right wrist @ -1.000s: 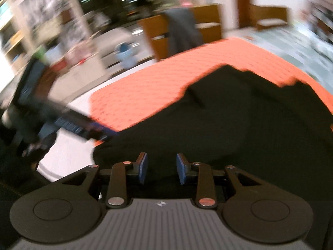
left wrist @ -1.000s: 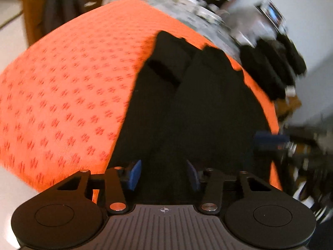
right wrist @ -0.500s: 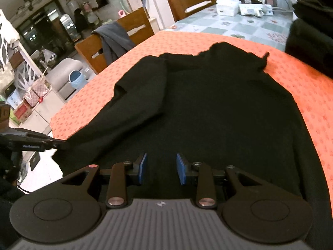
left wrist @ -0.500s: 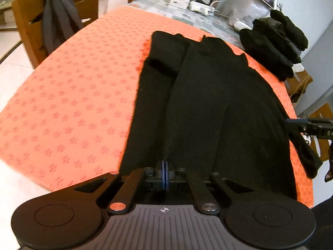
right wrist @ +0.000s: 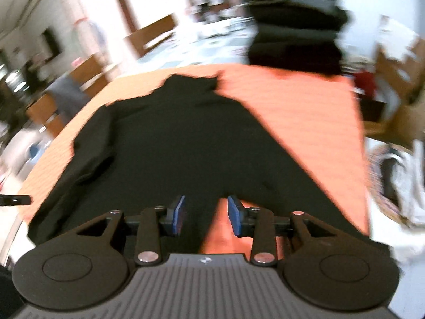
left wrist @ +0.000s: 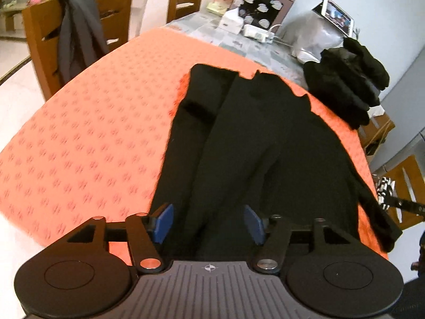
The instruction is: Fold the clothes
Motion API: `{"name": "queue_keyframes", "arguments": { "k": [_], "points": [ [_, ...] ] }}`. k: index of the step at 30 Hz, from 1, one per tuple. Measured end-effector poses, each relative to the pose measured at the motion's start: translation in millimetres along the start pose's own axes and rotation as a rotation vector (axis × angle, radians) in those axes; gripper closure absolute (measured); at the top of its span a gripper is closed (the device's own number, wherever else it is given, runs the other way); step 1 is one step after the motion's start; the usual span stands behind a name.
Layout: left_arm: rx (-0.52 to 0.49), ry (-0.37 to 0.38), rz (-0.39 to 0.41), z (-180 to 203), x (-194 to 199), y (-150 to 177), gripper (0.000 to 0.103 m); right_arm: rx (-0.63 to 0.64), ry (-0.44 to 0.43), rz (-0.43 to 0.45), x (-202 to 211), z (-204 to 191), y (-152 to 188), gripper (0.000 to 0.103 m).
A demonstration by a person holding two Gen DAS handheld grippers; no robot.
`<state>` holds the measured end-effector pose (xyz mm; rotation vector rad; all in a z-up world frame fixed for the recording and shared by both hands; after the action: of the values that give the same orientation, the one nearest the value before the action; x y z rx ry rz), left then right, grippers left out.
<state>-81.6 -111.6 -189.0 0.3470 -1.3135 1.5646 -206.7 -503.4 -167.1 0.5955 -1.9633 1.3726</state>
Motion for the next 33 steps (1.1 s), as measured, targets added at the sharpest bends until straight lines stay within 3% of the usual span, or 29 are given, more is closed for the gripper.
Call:
{"name": "queue_keyframes", "arguments": {
  "k": [6, 13, 21, 27, 30, 32, 33],
  "points": [
    [-0.087, 0.087, -0.015, 35.0, -12.0, -14.9, 0.030, -0.053, 0.127, 0.028, 42.3, 67.7, 20.9, 0.052],
    [-0.167, 0.180, -0.044, 80.1, -29.7, -22.5, 0.029, -0.015, 0.191, -0.037, 53.9, 122.7, 45.1, 0.052],
    [-0.215, 0.167, -0.018, 137.6, -56.4, -22.7, 0.028, 0.132, 0.091, -0.129, 20.5, 148.5, 44.8, 0.045],
    [-0.145, 0.147, 0.020, 179.7, -79.0, -17.9, 0.028, 0.178, -0.073, -0.186, 2.7, 160.0, 39.1, 0.045],
    [-0.135, 0.137, 0.025, 193.4, -89.2, -15.2, 0.028, 0.204, -0.144, -0.225, -4.7, 160.2, 40.8, 0.050],
    [-0.132, 0.132, 0.024, 200.9, -95.4, -13.4, 0.028, 0.221, -0.179, -0.252, -8.8, 158.4, 43.6, 0.066],
    [-0.130, 0.129, 0.023, 204.6, -98.5, -12.5, 0.028, 0.230, -0.194, -0.265, -10.7, 156.9, 45.5, 0.082]
  ]
}}
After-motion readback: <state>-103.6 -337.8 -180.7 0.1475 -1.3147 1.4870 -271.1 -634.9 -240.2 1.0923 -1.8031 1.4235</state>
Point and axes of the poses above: each gripper's, at about its wrist camera, not at the fingertips, and x roughly against the way its jaws point, z to its right, y to its underside, the point moved 9 cm from there along -x, roughly the way its jaws point, and after that the axes turned 2 degrees about y, right-handed, at the moved point
